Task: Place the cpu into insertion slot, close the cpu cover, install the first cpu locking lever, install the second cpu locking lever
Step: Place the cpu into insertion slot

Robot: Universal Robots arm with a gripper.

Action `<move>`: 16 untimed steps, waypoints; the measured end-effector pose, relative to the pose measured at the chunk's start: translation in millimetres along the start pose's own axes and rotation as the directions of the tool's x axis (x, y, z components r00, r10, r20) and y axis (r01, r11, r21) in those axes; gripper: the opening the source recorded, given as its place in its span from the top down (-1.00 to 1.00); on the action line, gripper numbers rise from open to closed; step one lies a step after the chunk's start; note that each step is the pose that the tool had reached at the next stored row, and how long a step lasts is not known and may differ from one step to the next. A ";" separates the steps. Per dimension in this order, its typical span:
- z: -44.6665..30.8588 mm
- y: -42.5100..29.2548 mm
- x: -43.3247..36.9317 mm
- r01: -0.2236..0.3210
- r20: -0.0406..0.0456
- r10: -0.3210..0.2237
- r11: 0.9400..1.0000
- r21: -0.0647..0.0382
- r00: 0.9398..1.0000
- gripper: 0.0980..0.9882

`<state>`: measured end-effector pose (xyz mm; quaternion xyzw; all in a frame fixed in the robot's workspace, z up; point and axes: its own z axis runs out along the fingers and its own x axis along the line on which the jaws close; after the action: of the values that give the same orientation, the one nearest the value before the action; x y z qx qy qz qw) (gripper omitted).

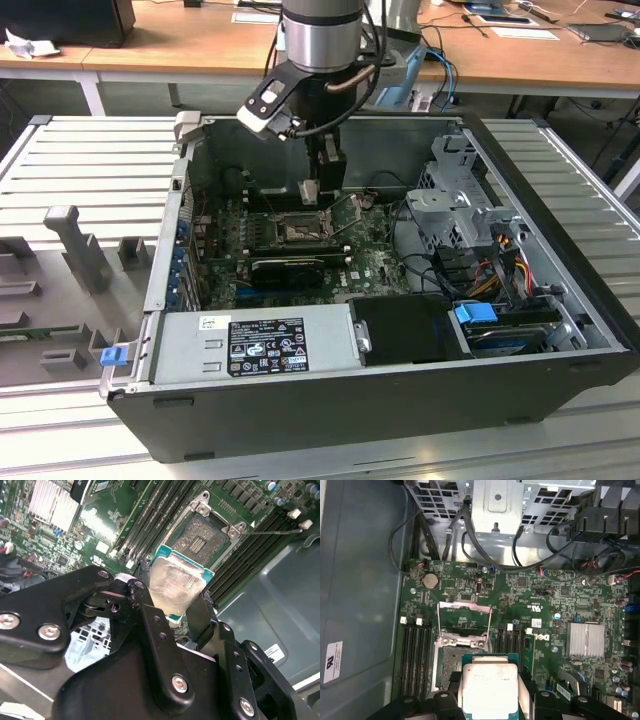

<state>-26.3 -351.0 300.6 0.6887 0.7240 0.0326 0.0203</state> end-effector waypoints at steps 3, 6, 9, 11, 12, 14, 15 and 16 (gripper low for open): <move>5.3 -0.6 0.2 -0.059 0.004 0.059 0.998 -0.001 0.998 0.03; 15.7 -3.6 2.1 -0.060 0.005 0.060 0.998 -0.001 0.998 0.03; 19.1 -3.9 2.6 -0.060 0.005 0.060 0.998 -0.001 0.998 0.03; 22.5 -4.1 2.6 -0.060 0.005 0.060 0.998 -0.001 0.998 0.03; 25.8 -4.4 2.5 -0.060 0.005 0.060 0.998 -0.001 0.998 0.03; 32.0 -4.9 2.5 -0.060 0.004 0.060 0.998 -0.001 0.998 0.03; 34.7 -5.1 2.4 -0.060 0.004 0.060 0.998 -0.001 0.998 0.03; 36.6 -5.2 2.4 -0.060 0.004 0.060 0.998 -0.001 0.998 0.03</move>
<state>-28.9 -348.2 263.8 0.7102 0.7030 0.0320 0.0212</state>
